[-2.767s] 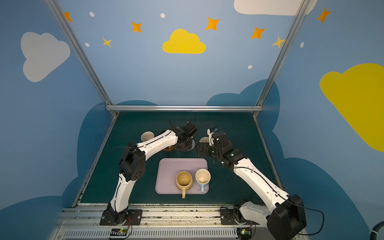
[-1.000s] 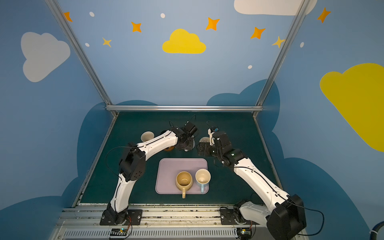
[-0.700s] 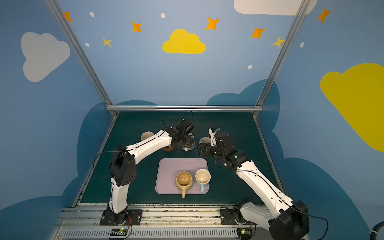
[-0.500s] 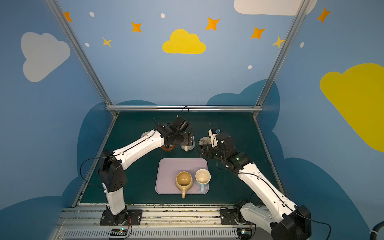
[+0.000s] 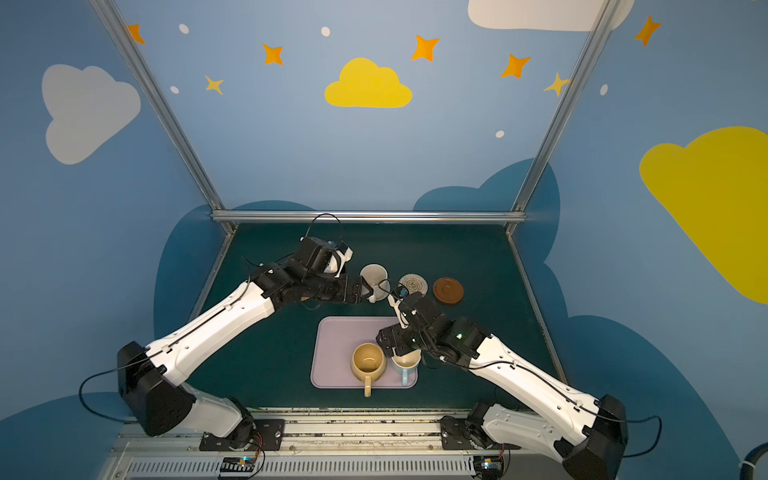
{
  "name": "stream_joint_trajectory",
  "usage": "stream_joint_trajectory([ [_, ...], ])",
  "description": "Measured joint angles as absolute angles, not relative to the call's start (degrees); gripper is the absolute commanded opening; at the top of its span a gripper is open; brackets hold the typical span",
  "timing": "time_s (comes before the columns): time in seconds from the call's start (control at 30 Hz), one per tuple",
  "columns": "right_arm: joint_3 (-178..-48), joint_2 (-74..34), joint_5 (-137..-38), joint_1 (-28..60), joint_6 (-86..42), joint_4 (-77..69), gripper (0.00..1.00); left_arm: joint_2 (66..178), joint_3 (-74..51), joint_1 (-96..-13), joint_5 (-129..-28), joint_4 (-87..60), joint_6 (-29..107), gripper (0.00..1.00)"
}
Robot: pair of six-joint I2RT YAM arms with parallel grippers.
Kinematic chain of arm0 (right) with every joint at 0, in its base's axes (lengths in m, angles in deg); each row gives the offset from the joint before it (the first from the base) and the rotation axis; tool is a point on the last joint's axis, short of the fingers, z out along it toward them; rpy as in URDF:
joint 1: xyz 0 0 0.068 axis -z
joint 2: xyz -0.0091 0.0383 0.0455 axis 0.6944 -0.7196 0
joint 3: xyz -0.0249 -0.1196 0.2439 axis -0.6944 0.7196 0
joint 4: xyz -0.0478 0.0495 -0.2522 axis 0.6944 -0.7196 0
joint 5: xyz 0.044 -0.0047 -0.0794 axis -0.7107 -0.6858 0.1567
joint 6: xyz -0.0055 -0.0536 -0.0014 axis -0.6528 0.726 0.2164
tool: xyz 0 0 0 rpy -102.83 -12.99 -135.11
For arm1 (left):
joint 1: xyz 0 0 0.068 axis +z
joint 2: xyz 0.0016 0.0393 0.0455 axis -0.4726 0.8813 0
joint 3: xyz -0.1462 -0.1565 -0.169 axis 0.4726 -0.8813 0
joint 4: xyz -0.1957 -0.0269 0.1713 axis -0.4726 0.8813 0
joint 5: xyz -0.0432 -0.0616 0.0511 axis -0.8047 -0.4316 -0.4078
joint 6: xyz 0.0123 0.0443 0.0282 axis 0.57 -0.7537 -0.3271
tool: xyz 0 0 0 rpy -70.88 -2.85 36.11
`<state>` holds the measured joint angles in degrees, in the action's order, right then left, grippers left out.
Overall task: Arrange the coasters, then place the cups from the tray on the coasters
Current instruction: 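Move the right gripper down to the beige mug while the left gripper withdraws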
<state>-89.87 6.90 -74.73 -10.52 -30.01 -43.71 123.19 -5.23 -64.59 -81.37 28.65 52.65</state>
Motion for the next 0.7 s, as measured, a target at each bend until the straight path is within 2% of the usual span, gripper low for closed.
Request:
stream_joint_trajectory([
  [0.23,-92.08,4.63,-66.78,-23.33,-37.09,-48.61,0.84,119.91,-9.41,-61.46,-89.11,31.69,49.75,0.98],
  [0.4,-92.39,2.75,-62.89,-29.87,-41.44,-49.63,0.72,117.44,-13.71,-61.48,-93.41,33.79,48.79,0.98],
  [0.57,-92.41,1.04,-60.79,-32.77,-43.06,-49.44,0.62,114.97,-19.94,-61.44,-95.44,33.33,49.66,0.98],
  [0.7,-92.5,-0.86,-60.81,-33.8,-43.78,-48.5,0.59,115.12,-22.65,-61.31,-97.08,32.54,50.97,0.98],
])
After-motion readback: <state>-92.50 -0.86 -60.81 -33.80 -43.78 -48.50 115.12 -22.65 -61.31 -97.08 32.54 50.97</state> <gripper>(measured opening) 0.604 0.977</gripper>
